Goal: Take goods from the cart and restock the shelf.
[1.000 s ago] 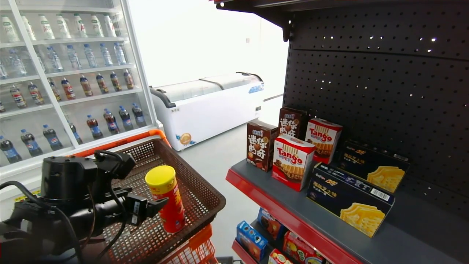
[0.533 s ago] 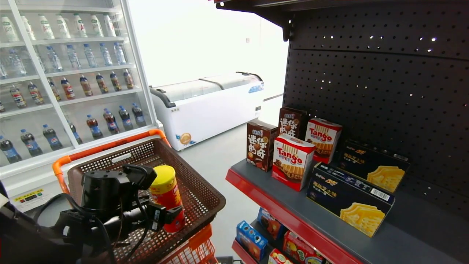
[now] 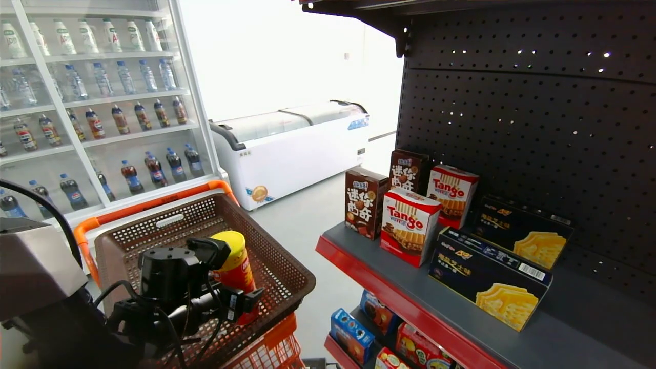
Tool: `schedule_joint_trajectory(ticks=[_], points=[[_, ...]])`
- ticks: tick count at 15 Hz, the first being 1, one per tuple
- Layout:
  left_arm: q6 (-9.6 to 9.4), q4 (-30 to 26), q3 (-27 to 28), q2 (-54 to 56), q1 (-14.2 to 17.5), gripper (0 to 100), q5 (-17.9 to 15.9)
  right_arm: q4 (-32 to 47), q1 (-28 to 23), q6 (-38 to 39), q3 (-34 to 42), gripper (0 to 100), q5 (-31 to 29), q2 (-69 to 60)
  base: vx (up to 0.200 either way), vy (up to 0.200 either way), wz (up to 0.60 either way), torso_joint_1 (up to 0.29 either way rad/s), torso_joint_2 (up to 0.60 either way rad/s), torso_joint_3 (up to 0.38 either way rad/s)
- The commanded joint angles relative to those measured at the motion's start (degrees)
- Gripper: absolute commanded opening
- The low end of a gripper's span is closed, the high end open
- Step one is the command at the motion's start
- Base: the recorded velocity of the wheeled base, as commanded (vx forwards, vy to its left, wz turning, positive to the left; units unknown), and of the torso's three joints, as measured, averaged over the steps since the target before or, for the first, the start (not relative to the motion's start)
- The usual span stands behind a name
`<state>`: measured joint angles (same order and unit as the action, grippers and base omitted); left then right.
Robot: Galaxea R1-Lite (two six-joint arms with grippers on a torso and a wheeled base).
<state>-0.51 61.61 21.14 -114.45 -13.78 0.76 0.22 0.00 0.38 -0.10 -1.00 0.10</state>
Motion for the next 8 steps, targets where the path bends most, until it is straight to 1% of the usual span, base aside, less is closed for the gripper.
schedule_joint_trajectory(ticks=[1, 4, 6, 8], points=[[-0.02, 0.1, 0.3, -1.0, 0.0, 0, 0.0, 0.0, 0.0, 0.0, 0.0, 100, 0.0, 0.1, 0.000, 0.000, 0.00, 0.000, 0.00, 0.000], [-0.19, 0.1, 1.1, -0.9, -0.5, 0, 0.0, 0.0, 0.0, 0.0, 0.0, 100, -0.1, 0.0, 0.000, 0.000, 0.00, 0.000, 0.00, 0.000], [-0.45, 0.1, 1.4, -0.2, -1.4, 0, 0.2, 0.0, 0.0, 0.0, 0.0, 100, 0.0, 0.0, 0.000, 0.000, 0.00, 0.000, 0.00, 0.000], [-0.45, -0.5, 2.2, 1.4, -2.1, 0, 1.4, 0.0, 0.0, 0.1, 0.0, 100, 0.0, 0.0, 0.000, 0.000, 0.00, 0.000, 0.00, 0.000]])
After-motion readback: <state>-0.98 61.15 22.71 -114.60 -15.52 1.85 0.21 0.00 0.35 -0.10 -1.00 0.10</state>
